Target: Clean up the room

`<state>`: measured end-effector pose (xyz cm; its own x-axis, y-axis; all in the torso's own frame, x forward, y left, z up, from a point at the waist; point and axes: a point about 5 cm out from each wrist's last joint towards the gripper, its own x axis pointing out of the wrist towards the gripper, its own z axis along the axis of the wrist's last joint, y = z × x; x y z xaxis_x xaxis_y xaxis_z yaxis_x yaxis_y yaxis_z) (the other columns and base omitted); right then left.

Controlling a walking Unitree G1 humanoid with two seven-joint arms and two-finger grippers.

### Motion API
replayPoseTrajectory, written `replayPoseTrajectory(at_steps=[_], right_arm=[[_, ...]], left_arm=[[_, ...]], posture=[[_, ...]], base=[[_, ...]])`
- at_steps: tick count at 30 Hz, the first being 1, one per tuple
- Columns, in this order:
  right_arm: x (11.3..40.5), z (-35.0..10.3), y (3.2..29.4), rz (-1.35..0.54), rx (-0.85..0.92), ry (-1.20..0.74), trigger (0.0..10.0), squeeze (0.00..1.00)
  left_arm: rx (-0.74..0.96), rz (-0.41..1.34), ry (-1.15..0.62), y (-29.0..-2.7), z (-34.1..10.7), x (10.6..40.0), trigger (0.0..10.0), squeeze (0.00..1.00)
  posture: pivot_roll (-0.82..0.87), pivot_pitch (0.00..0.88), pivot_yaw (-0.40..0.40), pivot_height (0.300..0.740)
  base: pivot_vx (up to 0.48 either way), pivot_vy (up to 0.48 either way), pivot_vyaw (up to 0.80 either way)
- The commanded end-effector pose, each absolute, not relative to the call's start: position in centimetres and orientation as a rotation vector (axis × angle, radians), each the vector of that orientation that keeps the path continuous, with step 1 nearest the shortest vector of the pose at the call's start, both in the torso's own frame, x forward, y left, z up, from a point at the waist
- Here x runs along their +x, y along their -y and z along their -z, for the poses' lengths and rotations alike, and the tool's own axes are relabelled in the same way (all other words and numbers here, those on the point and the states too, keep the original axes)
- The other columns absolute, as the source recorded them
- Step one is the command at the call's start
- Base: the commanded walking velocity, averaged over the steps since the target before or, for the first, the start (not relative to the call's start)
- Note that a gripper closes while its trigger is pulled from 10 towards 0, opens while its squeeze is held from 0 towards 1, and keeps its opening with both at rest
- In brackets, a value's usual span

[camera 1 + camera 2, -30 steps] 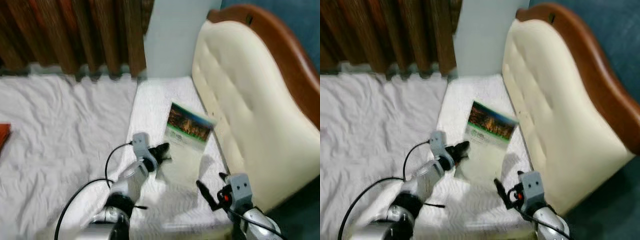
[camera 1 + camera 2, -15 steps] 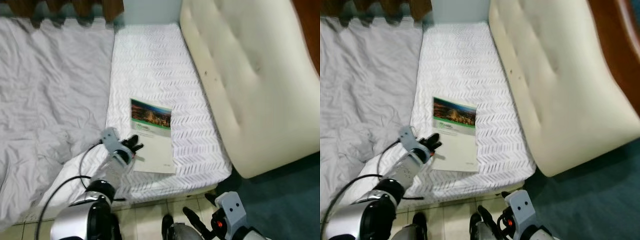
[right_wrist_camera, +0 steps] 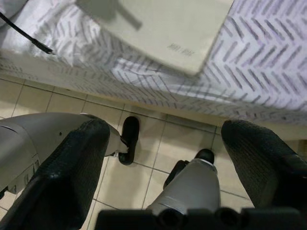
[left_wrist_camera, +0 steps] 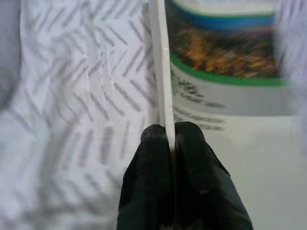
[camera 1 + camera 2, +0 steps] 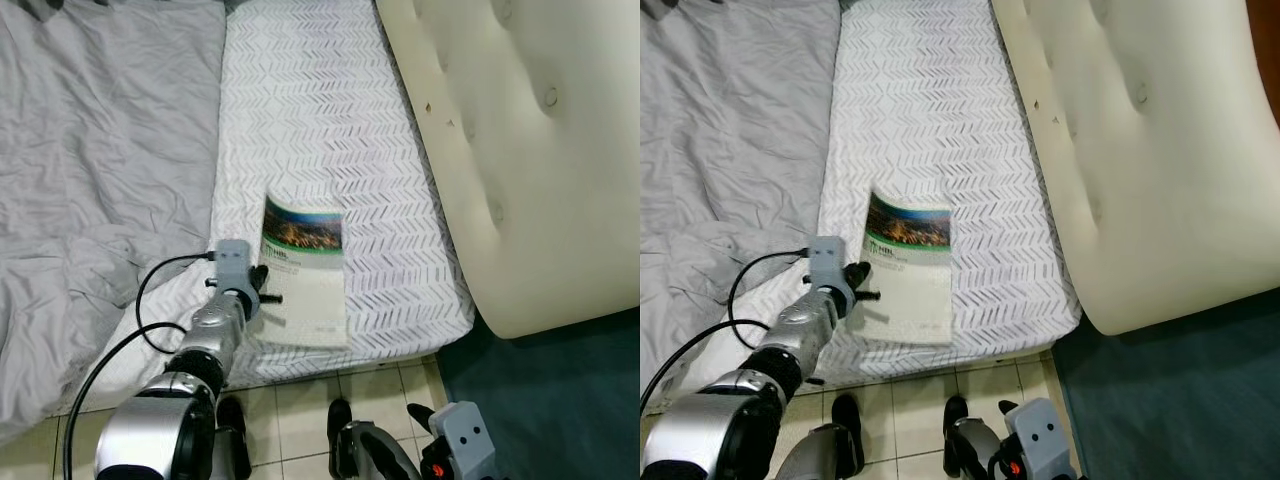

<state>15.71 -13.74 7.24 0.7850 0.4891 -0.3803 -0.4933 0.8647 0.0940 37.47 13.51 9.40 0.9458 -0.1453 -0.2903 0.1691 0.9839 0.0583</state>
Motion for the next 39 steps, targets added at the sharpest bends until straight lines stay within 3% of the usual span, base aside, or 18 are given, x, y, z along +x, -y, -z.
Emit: replayPoseTrajectory(at_steps=[1,10,12,14,22,31,39], right_arm=[[14.8,-7.0,13.9,-0.515,-0.005,-0.441,10.0,0.0],[14.3,-7.2,13.9,-0.503,-0.008,-0.448,10.0,0.0],[13.8,-7.3,14.1,-0.493,-0.013,-0.458,10.0,0.0],[13.4,-7.3,14.2,-0.488,-0.014,-0.465,10.0,0.0],[12.9,-7.5,14.2,-0.481,-0.015,-0.475,10.0,0.0],[12.0,-7.8,14.6,-0.467,-0.025,-0.488,10.0,0.0],[11.6,-7.8,14.3,-0.468,-0.021,-0.497,10.0,0.0]], left_arm=[[0.143,0.15,-0.362,-13.4,-7.2,36.3,10.0,0.0],[-0.199,0.016,-0.411,-13.1,-6.2,35.7,10.0,0.0],[-0.399,-0.106,-0.41,-14.0,-6.3,35.9,10.0,0.0],[-0.465,-0.128,-0.41,-14.1,-6.4,36.0,10.0,0.0],[-0.499,-0.09,-0.388,-13.4,-7.2,36.4,10.0,0.0],[-0.446,-0.074,-0.334,-14.8,-8.9,37.4,10.0,0.01],[-0.573,-0.064,-0.328,-14.0,-9.1,37.5,10.0,0.02]], posture=[[-0.45,0.519,-0.128,0.74],[-0.48,0.525,-0.135,0.74],[-0.5,0.529,-0.141,0.74],[-0.5,0.531,-0.142,0.74],[-0.53,0.53,-0.148,0.74],[-0.55,0.545,-0.145,0.74],[-0.55,0.546,-0.147,0.74]], base=[[0.0,0.0,0.0],[0.0,0.0,0.0],[0.0,0.0,0.0],[0.0,0.0,0.0],[0.0,0.0,0.0],[0.0,0.0,0.0],[0.0,0.0,0.0]])
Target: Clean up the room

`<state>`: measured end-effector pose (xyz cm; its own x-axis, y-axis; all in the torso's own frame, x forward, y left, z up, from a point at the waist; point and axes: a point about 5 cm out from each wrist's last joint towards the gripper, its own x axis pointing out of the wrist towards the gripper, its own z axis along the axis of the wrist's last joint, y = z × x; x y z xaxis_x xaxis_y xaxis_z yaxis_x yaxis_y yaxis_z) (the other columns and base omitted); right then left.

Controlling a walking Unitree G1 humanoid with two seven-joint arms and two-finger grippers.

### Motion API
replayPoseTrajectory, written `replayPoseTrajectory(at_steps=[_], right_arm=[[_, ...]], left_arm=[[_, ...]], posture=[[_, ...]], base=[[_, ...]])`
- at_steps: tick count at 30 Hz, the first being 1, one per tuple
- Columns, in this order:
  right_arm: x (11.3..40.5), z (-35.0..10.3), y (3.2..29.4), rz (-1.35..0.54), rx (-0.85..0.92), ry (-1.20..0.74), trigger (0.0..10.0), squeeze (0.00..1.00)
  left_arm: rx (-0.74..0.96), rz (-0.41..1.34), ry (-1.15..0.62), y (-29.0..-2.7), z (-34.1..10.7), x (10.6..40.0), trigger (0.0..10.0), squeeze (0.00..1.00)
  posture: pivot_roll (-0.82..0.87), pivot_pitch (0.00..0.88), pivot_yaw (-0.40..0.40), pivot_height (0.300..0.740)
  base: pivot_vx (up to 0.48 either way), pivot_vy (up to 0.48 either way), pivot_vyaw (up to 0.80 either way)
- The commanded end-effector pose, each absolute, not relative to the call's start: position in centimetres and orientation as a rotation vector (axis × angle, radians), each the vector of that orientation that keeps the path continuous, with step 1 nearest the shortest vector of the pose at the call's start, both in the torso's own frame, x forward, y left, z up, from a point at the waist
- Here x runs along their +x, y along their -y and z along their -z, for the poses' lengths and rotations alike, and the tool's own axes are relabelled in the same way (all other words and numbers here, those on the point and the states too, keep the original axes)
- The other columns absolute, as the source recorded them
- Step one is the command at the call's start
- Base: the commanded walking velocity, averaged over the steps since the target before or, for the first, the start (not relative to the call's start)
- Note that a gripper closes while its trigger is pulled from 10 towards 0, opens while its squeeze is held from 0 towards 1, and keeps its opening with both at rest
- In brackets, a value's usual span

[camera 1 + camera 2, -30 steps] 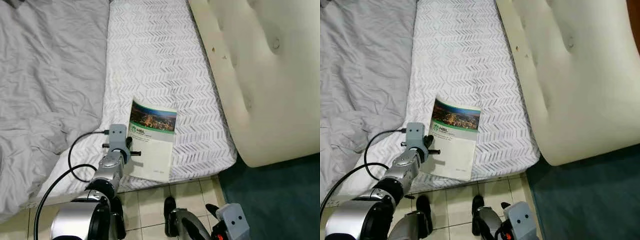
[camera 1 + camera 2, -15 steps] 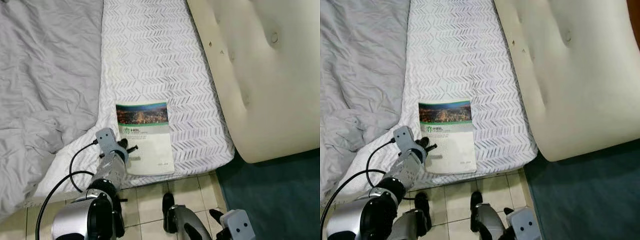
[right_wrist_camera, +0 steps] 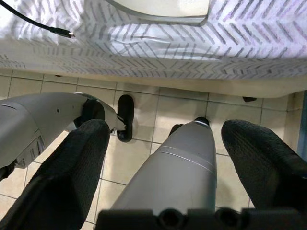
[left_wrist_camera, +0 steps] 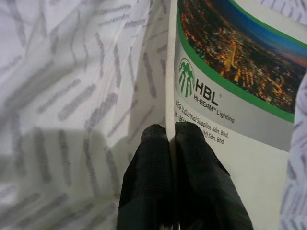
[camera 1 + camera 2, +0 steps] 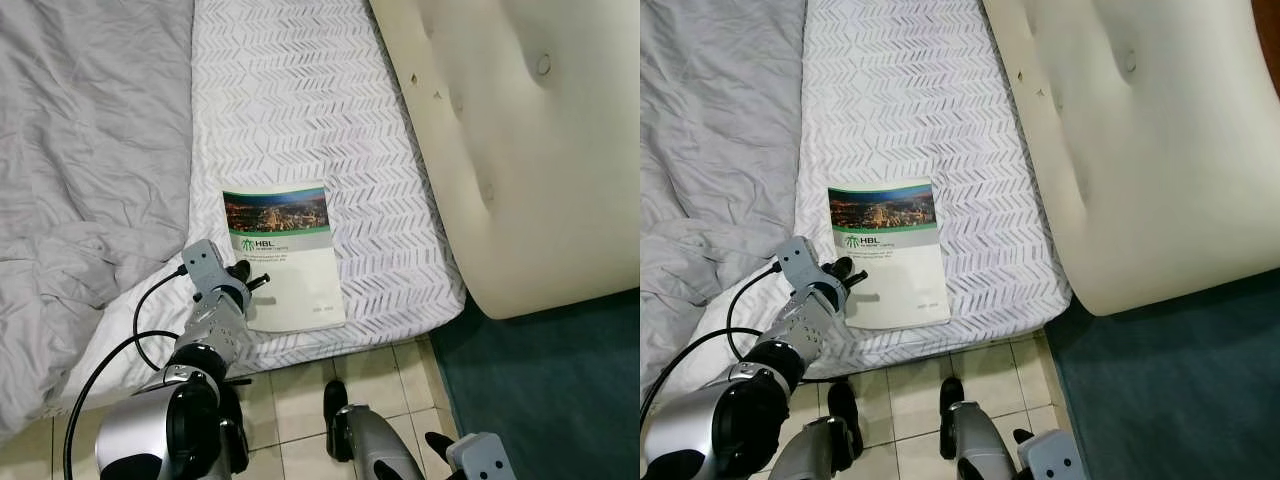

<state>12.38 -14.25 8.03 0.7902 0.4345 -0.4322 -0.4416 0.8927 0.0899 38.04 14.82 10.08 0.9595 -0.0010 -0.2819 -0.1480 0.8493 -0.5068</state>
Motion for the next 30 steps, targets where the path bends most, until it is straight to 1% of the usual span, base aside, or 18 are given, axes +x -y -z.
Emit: replayPoseTrajectory(at_steps=[1,8,11,15,22,23,24,25,30], right_arm=[[11.6,-7.9,14.3,-0.469,-0.021,-0.496,10.0,0.0],[11.2,-8.0,14.3,-0.467,-0.021,-0.502,10.0,0.0],[10.9,-8.1,14.3,-0.463,-0.02,-0.506,10.0,0.0],[10.7,-8.1,14.3,-0.459,-0.019,-0.511,10.0,0.0],[10.6,-8.0,14.3,-0.454,-0.016,-0.515,10.0,0.0],[10.6,-7.9,14.3,-0.453,-0.016,-0.515,10.0,0.0],[10.6,-7.9,14.3,-0.451,-0.015,-0.515,10.0,0.0],[10.6,-7.9,14.3,-0.451,-0.012,-0.515,10.0,0.0],[10.5,-7.9,14.1,-0.46,0.006,-0.517,10.0,0.0]], left_arm=[[-0.58,-0.037,-0.328,-13.4,-9.2,37.6,10.0,0.02],[-0.578,0.011,-0.318,-12.5,-9.8,37.9,10.0,0.02],[-0.476,0.081,-0.326,-11.7,-10.0,38.0,10.0,0.01],[-0.423,0.106,-0.333,-11.5,-10.1,38.0,10.0,0.0],[-0.419,0.108,-0.335,-11.4,-10.1,38.0,10.0,0.01],[-0.423,0.102,-0.338,-11.4,-10.0,38.0,10.0,0.11],[-0.429,0.093,-0.338,-11.5,-10.0,38.0,10.0,0.54],[-0.442,0.083,-0.338,-11.6,-9.9,37.9,10.0,1.0],[-0.481,0.058,-0.334,-11.8,-9.9,38.0,10.0,1.0]], posture=[[-0.55,0.546,-0.147,0.74],[-0.57,0.546,-0.146,0.74],[-0.58,0.547,-0.145,0.74],[-0.58,0.549,-0.14,0.74],[-0.57,0.547,-0.133,0.74],[-0.57,0.547,-0.133,0.74],[-0.57,0.547,-0.133,0.74],[-0.57,0.546,-0.133,0.74],[-0.57,0.548,-0.133,0.74]], base=[[0.0,0.0,0.0],[0.0,0.0,0.0],[0.0,0.0,0.0],[0.0,0.0,0.0],[0.0,0.0,0.0],[0.0,0.0,0.0],[0.0,0.0,0.0],[0.0,0.0,0.0],[0.0,0.0,0.0]])
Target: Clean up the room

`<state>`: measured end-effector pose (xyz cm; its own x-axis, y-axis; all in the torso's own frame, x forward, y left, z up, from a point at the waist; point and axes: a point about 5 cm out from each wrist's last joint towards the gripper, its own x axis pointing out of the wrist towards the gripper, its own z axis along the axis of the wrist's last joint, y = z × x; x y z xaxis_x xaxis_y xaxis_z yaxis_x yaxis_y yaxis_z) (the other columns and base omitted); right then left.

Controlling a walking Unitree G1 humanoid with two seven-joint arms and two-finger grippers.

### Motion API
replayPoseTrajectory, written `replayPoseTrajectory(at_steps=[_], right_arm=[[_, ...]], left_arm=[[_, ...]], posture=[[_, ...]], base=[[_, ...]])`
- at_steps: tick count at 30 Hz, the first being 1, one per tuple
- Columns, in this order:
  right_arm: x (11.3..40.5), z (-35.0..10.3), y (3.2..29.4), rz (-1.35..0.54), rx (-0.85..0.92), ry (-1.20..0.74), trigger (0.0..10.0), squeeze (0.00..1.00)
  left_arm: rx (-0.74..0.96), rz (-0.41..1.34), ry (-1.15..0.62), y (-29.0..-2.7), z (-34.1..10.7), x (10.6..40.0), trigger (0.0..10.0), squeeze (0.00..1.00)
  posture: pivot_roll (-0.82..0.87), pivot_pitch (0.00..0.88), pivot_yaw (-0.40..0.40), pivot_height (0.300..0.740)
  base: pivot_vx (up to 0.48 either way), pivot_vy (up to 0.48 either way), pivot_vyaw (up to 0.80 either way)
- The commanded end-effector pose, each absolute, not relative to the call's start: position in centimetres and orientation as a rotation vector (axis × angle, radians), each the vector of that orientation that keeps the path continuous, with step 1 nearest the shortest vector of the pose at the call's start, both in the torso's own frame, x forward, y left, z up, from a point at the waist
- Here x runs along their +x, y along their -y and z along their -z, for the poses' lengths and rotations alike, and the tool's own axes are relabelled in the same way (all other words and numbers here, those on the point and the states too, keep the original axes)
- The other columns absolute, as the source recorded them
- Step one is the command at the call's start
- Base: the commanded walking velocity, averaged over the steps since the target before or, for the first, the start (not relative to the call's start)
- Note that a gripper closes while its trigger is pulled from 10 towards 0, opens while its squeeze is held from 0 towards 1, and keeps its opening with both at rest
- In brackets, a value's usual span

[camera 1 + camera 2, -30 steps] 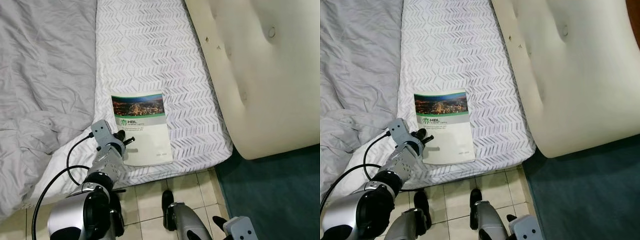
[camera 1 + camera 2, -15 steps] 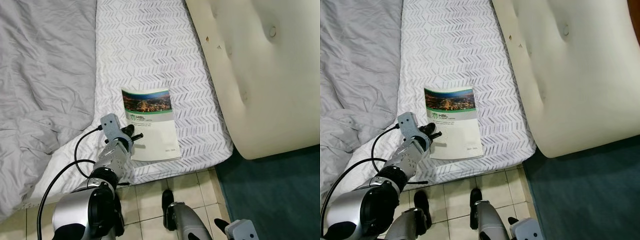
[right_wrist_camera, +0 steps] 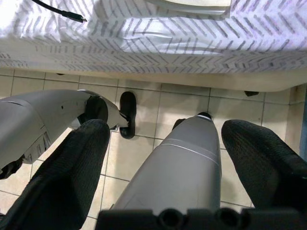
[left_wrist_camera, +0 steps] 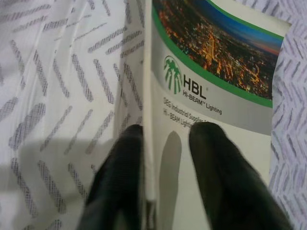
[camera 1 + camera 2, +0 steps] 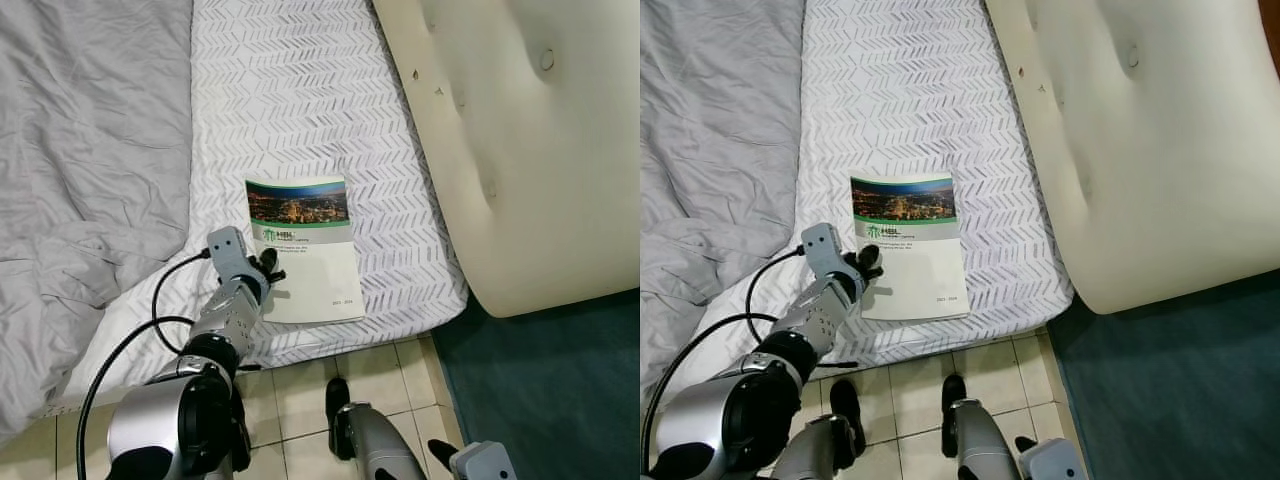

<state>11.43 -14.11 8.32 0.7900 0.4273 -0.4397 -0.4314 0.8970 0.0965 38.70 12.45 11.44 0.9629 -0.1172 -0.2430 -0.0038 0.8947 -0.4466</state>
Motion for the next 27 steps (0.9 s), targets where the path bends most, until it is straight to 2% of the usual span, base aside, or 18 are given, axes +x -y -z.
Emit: replayPoseTrajectory(at_steps=[1,7,9,13,15,25,26,27], right_arm=[[10.5,-7.9,14.1,-0.461,0.007,-0.518,10.0,0.0],[10.7,-7.7,14.0,-0.462,0.009,-0.517,10.0,0.0],[11.2,-7.2,13.9,-0.459,0.016,-0.513,10.0,0.0],[11.6,-7.0,13.8,-0.461,0.02,-0.506,10.0,0.0],[12.4,-7.0,13.3,-0.48,0.051,-0.48,10.0,0.0],[14.7,-6.2,11.5,-0.571,0.093,-0.426,10.0,0.0],[16.2,-5.6,11.4,-0.57,0.088,-0.405,10.0,0.0],[17.6,-5.2,11.3,-0.566,0.083,-0.384,10.0,0.0]], left_arm=[[-0.477,0.056,-0.335,-11.9,-9.9,38.0,10.0,1.0],[-0.406,0.056,-0.346,-12.4,-9.5,37.7,10.0,1.0],[-0.317,0.051,-0.344,-14.0,-9.1,37.5,10.0,1.0],[-0.272,0.058,-0.342,-14.6,-9.0,37.5,10.0,1.0],[-0.252,0.063,-0.338,-15.2,-9.0,37.4,10.0,1.0],[-0.188,0.09,-0.3,-16.1,-9.1,37.3,10.0,1.0],[-0.142,0.124,-0.275,-16.9,-9.0,37.0,10.0,1.0],[-0.085,0.156,-0.255,-17.7,-8.9,36.7,10.0,1.0]], posture=[[-0.57,0.548,-0.133,0.74],[-0.55,0.545,-0.122,0.74],[-0.5,0.526,-0.105,0.74],[-0.48,0.522,-0.09,0.74],[-0.44,0.496,-0.073,0.74],[-0.38,0.477,-0.044,0.74],[-0.28,0.382,0.007,0.74],[-0.25,0.337,0.016,0.74]], base=[[0.0,0.0,0.0],[0.0,0.0,0.0],[0.0,0.0,0.0],[0.0,0.0,0.0],[0.0,0.0,0.0],[0.0,0.0,0.0],[0.0,0.0,0.0],[0.0,0.0,0.0]])
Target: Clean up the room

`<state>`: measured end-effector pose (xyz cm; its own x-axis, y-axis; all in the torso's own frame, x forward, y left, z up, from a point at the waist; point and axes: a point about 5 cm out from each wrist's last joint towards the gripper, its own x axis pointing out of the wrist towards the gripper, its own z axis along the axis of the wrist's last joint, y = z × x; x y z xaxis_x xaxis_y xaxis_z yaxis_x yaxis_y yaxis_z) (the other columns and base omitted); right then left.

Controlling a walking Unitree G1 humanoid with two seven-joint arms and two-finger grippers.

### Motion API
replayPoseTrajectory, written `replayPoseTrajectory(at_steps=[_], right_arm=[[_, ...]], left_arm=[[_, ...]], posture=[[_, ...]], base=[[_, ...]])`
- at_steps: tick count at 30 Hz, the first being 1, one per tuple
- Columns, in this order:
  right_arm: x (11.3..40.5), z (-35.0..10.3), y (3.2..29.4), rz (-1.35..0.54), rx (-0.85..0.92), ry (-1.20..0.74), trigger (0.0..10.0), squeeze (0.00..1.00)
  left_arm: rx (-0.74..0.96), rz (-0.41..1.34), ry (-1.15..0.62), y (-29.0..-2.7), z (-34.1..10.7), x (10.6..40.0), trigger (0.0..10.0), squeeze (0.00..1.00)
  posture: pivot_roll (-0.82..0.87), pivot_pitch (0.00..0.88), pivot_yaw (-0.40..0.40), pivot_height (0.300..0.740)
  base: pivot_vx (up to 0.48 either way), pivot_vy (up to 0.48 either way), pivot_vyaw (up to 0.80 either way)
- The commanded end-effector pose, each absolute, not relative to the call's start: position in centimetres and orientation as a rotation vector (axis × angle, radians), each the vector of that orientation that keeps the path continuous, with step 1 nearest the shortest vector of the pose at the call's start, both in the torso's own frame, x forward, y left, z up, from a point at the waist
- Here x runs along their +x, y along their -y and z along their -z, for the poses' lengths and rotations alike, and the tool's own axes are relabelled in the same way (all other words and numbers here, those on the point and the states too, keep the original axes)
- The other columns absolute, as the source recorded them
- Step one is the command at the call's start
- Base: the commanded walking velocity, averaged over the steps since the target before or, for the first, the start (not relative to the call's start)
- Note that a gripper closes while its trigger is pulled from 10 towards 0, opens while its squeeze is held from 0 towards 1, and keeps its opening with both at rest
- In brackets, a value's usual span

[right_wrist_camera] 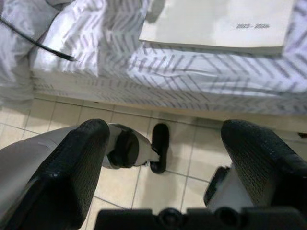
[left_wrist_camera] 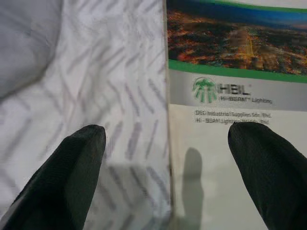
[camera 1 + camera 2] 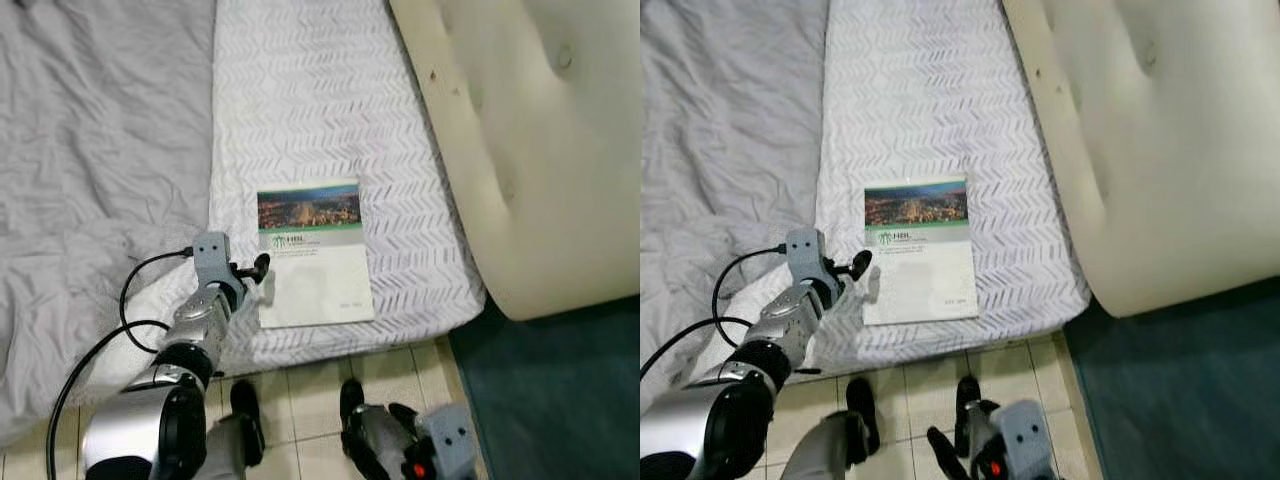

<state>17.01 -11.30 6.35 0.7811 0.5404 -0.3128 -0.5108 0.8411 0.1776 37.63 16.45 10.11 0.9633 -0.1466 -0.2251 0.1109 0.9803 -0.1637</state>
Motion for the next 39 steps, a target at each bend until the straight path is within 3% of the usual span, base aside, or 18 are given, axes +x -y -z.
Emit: replayPoseTrajectory(at_steps=[1,3,5,8,9,14,15,16,18,20,23,30,39], right_arm=[[18.6,-4.9,11.2,-0.56,0.081,-0.368,10.0,0.0],[18.6,-4.9,11.2,-0.56,0.081,-0.368,10.0,0.0],[20.5,-4.7,11.8,-0.516,0.062,-0.333,10.0,0.0],[21.3,-4.8,12.2,-0.487,0.053,-0.319,10.0,0.0],[22.1,-5.2,13.0,-0.444,0.047,-0.286,10.0,0.0],[22.8,-5.6,13.7,-0.402,0.036,-0.255,10.0,0.0],[23.5,-6.0,14.4,-0.357,0.034,-0.223,10.0,0.0],[23.5,-6.0,14.4,-0.357,0.034,-0.223,10.0,0.0],[24.0,-6.7,16.6,-0.214,0.021,-0.159,10.0,0.0],[24.0,-6.7,16.6,-0.214,0.021,-0.159,10.0,0.0],[24.1,-7.0,18.6,-0.075,0.001,-0.107,10.0,0.0],[26.6,-6.9,19.1,-0.027,-0.01,-0.089,10.0,0.0],[26.7,-6.5,19.4,-0.021,-0.011,-0.096,10.0,0.0]], left_arm=[[-0.048,0.176,-0.244,-18.2,-8.8,36.4,10.0,1.0],[-0.048,0.176,-0.244,-18.2,-8.8,36.4,10.0,1.0],[0.042,0.238,-0.204,-18.8,-8.9,36.0,10.0,1.0],[0.091,0.263,-0.185,-18.9,-9.0,35.8,10.0,1.0],[0.158,0.301,-0.148,-18.6,-8.9,35.4,10.0,1.0],[0.197,0.329,-0.121,-17.9,-8.5,34.6,10.0,1.0],[0.225,0.348,-0.09,-17.0,-7.9,33.6,10.0,0.0],[0.225,0.348,-0.09,-17.0,-7.9,33.6,10.0,0.0],[0.218,0.328,-0.034,-15.1,-6.8,30.4,10.0,0.0],[0.218,0.328,-0.034,-15.1,-6.8,30.4,10.0,0.0],[0.181,0.277,0.023,-14.0,-6.9,28.2,10.0,0.0],[0.071,0.26,-0.096,-13.2,-5.3,29.3,10.0,0.0],[0.056,0.283,-0.141,-12.6,-5.4,28.9,10.0,0.0]], posture=[[-0.23,0.319,0.019,0.74],[-0.23,0.319,0.019,0.74],[-0.17,0.214,0.04,0.74],[-0.15,0.181,0.042,0.74],[-0.11,0.106,0.047,0.74],[-0.09,0.059,0.049,0.74],[-0.07,0.016,0.046,0.74],[-0.07,0.016,0.046,0.74],[-0.06,0.0,0.05,0.74],[-0.06,0.0,0.05,0.74],[-0.04,0.0,0.054,0.74],[-0.05,0.0,0.053,0.74],[-0.06,0.0,0.042,0.74]], base=[[0.0,0.0,0.0],[0.0,0.0,0.0],[0.0,0.0,0.0],[0.0,0.0,0.0],[0.0,0.0,0.0],[0.0,0.0,0.0],[0.0,0.0,0.0],[0.0,0.0,0.0],[0.0,0.0,0.0],[0.0,0.0,0.0],[0.0,0.0,0.0],[-0.079,0.292,0.0],[0.0,0.457,0.0]])
